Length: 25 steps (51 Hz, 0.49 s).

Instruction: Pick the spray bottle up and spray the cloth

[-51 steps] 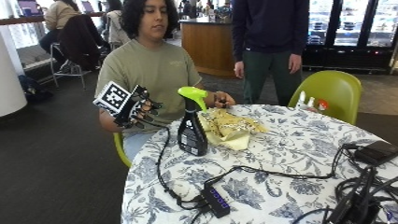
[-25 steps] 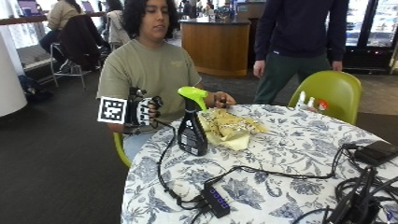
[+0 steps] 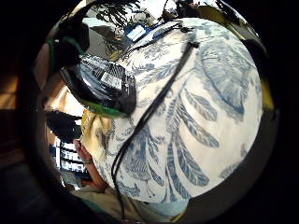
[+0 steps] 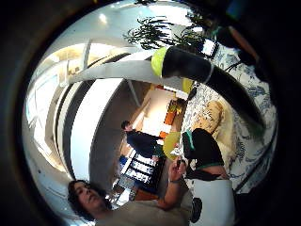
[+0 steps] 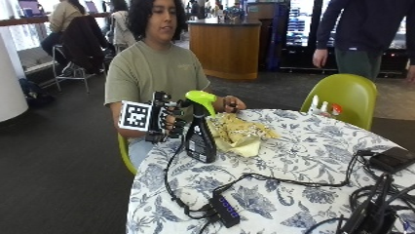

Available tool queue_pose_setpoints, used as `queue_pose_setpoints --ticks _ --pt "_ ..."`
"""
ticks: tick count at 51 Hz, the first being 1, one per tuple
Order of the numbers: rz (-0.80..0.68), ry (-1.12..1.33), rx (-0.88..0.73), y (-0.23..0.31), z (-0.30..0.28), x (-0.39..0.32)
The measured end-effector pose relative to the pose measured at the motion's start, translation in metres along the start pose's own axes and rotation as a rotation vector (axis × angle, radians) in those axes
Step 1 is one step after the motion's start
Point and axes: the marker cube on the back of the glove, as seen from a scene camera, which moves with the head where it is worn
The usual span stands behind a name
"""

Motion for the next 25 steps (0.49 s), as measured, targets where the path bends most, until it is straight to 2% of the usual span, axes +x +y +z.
queue_pose_setpoints --ticks 4,15,25 --pt "-0.054 0.002 -0.018 -0.006 0.009 0.001" --pt "0.035 0.012 -0.077 -0.023 0.021 -0.003" --pt "-0.002 0.006 -0.118 -0.008 0.013 0.002"
